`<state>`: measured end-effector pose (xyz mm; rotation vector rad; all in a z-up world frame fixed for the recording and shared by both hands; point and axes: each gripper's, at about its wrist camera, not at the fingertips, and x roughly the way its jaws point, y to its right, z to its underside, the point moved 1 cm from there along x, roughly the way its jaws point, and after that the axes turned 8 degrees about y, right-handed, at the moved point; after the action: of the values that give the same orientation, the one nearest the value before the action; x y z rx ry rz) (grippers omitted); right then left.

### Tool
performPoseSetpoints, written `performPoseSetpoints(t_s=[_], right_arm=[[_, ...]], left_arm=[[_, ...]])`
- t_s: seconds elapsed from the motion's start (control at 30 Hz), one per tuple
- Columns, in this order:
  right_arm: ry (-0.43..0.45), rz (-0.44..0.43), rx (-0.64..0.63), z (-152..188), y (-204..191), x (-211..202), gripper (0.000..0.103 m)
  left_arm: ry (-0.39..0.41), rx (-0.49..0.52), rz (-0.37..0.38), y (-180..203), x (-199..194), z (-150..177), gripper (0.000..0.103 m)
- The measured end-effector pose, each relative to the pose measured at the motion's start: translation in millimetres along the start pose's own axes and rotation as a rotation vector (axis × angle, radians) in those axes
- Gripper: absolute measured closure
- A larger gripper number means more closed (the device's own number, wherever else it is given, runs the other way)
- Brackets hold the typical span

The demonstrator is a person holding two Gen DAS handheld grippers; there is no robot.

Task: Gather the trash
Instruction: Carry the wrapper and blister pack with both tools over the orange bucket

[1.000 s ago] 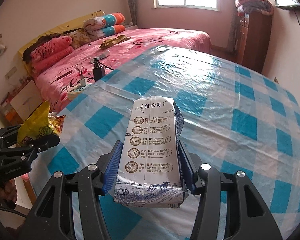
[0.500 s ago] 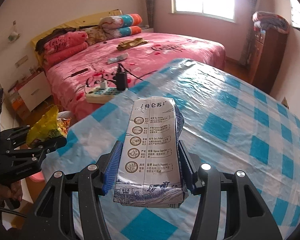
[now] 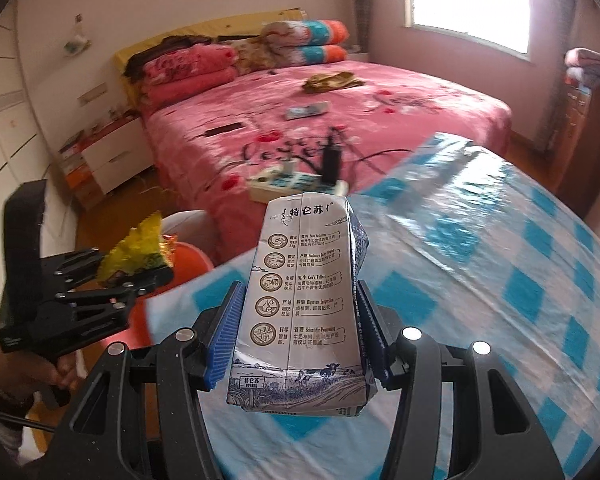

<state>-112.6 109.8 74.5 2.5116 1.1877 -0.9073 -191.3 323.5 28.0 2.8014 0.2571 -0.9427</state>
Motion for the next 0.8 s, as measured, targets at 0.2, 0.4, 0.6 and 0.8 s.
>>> performPoseSetpoints(t_s=[0.2,0.4,0.6,0.8], right_arm=[[-0.033,-0.072,-0.057,-8.5,-41.4,19.4,0.047],[-0.079,-0.152,-0.136,-14.3,-89.6,46.3,0.047],[-0.127,-0.208,-0.187,-11.6,-125.0,71.6,0.047],[-0.174,-0.238,-0.209,-3.7,-147.1,95.3,0.047]], left_arm=[[-0.017,-0.071,-0.058,-40.2,-0.6,13.3,0.065],[-0.041,-0.145,-0.112,-80.3,0.2,32.5,0.065],[-0.074,-0.207,-0.142,-106.8,5.5,50.8,0.065],[-0.098,-0.23,-0.148,-119.3,11.9,61.4,0.065]])
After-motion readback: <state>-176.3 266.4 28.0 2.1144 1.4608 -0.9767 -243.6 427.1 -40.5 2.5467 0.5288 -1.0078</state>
